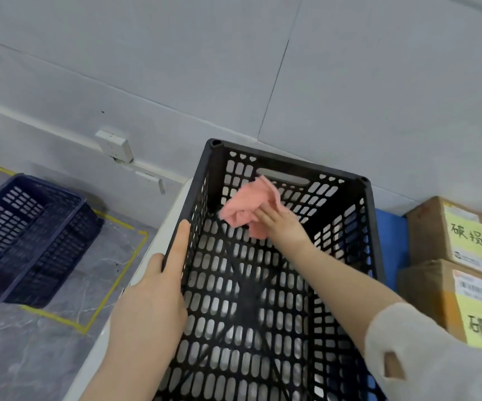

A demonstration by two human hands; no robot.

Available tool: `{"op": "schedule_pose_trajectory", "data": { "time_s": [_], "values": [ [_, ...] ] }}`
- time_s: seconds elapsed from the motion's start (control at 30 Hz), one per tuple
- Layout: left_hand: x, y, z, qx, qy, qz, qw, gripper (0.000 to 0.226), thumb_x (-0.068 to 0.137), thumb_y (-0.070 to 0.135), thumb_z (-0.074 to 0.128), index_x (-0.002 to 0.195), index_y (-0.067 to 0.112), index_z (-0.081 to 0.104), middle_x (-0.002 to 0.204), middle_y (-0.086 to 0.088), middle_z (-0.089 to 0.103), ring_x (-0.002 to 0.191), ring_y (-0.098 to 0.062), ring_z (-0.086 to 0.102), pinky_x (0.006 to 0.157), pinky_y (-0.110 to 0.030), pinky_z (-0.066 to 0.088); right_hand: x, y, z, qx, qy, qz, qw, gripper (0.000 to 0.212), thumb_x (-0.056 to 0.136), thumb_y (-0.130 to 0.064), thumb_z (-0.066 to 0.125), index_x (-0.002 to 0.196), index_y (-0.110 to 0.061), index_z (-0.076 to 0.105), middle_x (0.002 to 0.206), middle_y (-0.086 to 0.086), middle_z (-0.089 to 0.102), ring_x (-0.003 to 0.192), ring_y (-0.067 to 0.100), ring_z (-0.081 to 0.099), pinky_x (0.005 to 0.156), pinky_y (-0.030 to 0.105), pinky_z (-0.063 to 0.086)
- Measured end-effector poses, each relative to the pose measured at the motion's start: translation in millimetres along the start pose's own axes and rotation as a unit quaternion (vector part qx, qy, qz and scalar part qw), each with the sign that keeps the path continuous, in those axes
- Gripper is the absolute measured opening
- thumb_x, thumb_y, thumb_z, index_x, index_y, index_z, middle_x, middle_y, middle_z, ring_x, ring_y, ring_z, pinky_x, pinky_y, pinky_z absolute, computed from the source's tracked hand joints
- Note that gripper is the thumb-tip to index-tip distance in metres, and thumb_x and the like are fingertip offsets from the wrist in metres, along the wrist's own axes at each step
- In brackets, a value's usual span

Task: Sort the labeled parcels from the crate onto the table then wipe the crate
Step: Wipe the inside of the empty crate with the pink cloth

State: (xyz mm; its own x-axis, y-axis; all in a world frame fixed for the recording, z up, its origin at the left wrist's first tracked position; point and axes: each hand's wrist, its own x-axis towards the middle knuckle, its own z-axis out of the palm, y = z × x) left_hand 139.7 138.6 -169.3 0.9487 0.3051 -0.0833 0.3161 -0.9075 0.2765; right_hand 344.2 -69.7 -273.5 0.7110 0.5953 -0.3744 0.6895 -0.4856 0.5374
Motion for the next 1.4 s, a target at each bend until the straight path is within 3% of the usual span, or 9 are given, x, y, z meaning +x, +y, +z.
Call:
{"op": "schedule_pose_trajectory", "data": {
  "time_s": [0.23,0.43,0.53,0.6,0.8,0.9,1.03,1.13,1.4],
  "values": [
    [-0.2,-0.8,-0.5,-0.008,0.008,0.006,1.000,0.108,0.088,0.009,0.048,0.130,0.045,-0.044,0.112,0.005,0.045,0.059,-0.019,0.044,0.051,-0.029,0.034,-37.2,33.7,-53.7,-0.089,0.083,-0.023,0.992,0.044,0.092,-0.030,0.053,0.134,-0.020,0.054,0.153,0.012,0.029,0.139,0.035,0.025,0.112,0.049,0.028],
    [0.3,-1.4,-0.8,-0.021,0.002,0.016,1.000,0.111,0.086,0.007,0.050,0.129,0.046,-0.045,0.112,0.003,0.046,0.061,-0.019,0.046,0.045,-0.028,0.028,-75.2,76.1,-78.1,0.004,0.268,0.156,0.951,0.039,0.087,0.002,0.038,0.118,-0.002,0.062,0.150,0.017,0.038,0.128,0.044,0.046,0.083,0.047,0.049],
    [-0.9,-2.7,-1.4,-0.025,0.002,0.016,1.000,0.110,0.085,0.006,0.050,0.129,0.046,-0.043,0.111,0.001,0.047,0.059,-0.021,0.044,0.047,-0.030,0.032,-55.5,48.5,-61.8,0.073,0.179,0.179,0.965,0.064,0.093,0.009,0.030,0.152,-0.007,0.009,0.159,0.013,-0.006,0.145,0.045,0.004,0.115,0.060,0.008],
    [-1.0,-2.1,-1.4,-0.028,0.006,0.014,0.999,0.110,0.085,0.006,0.051,0.133,0.046,-0.040,0.110,0.000,0.047,0.056,-0.022,0.041,0.047,-0.031,0.032,-39.9,30.8,-47.1,0.113,0.145,0.227,0.956,0.080,0.090,0.009,0.040,0.149,-0.008,-0.010,0.154,0.013,-0.027,0.145,0.044,-0.009,0.117,0.060,0.009],
    [-1.2,-2.4,-2.6,-0.034,-0.003,0.004,0.999,0.105,0.084,0.006,0.050,0.141,0.048,-0.028,0.109,-0.001,0.047,0.063,-0.029,0.051,0.052,-0.034,0.039,-27.1,-25.0,3.9,0.139,-0.046,0.205,0.968,0.093,0.079,0.003,0.055,0.149,-0.010,-0.005,0.157,0.019,0.005,0.143,0.041,0.012,0.110,0.063,0.025],
    [-0.9,-0.9,2.7,-0.034,0.008,0.008,0.999,0.107,0.086,0.009,0.048,0.133,0.050,-0.039,0.110,0.002,0.046,0.068,-0.027,0.057,0.054,-0.035,0.044,-36.6,-35.4,25.6,0.183,-0.143,0.192,0.954,0.083,0.082,-0.006,0.062,0.149,-0.009,0.014,0.153,0.013,0.024,0.137,0.034,0.033,0.110,0.049,0.034],
    [2.2,-0.7,0.0,-0.031,0.009,0.002,0.999,0.106,0.086,0.008,0.049,0.136,0.049,-0.035,0.113,0.001,0.046,0.067,-0.028,0.053,0.054,-0.033,0.036,-29.4,-16.9,1.5,0.186,-0.093,0.195,0.958,0.073,0.090,-0.018,0.058,0.151,-0.018,0.019,0.152,0.007,0.031,0.135,0.028,0.037,0.104,0.040,0.040],
    [-0.6,0.3,-3.6,-0.026,0.010,0.007,1.000,0.102,0.085,0.007,0.050,0.145,0.045,-0.023,0.113,-0.003,0.049,0.071,-0.034,0.059,0.055,-0.034,0.036,-34.2,12.0,-28.3,0.227,-0.046,0.225,0.946,0.044,0.096,-0.031,0.048,0.139,-0.025,0.047,0.144,-0.002,0.047,0.135,0.016,0.038,0.107,0.012,0.025],
    [-2.2,3.5,-8.4,-0.031,-0.001,-0.001,1.000,0.100,0.083,0.005,0.051,0.149,0.043,-0.013,0.109,-0.006,0.051,0.061,-0.029,0.045,0.054,-0.033,0.032,-68.1,59.9,-76.5,0.184,-0.026,0.347,0.919,0.045,0.087,-0.022,0.056,0.131,-0.024,0.054,0.139,0.003,0.049,0.128,0.024,0.044,0.110,0.039,0.034]
  ]
}}
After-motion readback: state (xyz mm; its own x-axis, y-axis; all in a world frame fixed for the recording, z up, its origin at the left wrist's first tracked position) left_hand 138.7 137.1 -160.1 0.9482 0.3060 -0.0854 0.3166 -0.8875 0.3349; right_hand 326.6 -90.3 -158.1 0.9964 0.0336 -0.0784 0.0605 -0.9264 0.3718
